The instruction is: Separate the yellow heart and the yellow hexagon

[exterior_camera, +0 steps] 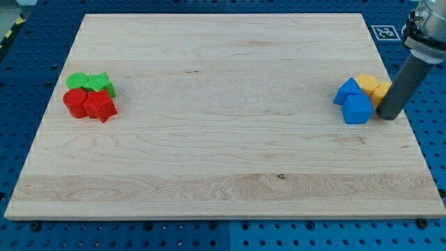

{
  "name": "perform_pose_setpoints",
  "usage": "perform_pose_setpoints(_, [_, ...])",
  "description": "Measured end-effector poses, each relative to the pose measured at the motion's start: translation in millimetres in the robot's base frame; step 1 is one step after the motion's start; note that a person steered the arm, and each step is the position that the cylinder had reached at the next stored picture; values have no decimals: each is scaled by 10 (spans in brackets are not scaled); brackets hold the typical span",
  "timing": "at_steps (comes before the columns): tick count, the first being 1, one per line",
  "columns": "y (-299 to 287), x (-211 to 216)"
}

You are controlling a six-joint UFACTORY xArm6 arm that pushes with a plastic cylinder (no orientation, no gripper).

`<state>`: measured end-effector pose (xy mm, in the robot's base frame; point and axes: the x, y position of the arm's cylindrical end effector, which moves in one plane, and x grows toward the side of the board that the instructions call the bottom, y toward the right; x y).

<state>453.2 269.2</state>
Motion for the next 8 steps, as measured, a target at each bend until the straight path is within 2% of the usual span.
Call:
perform_pose_setpoints(1, [80, -180])
perform_pose_setpoints(4, [155, -26])
perform_pose_setpoints(6, [212, -699])
perform_pose_setpoints(8, [213, -817])
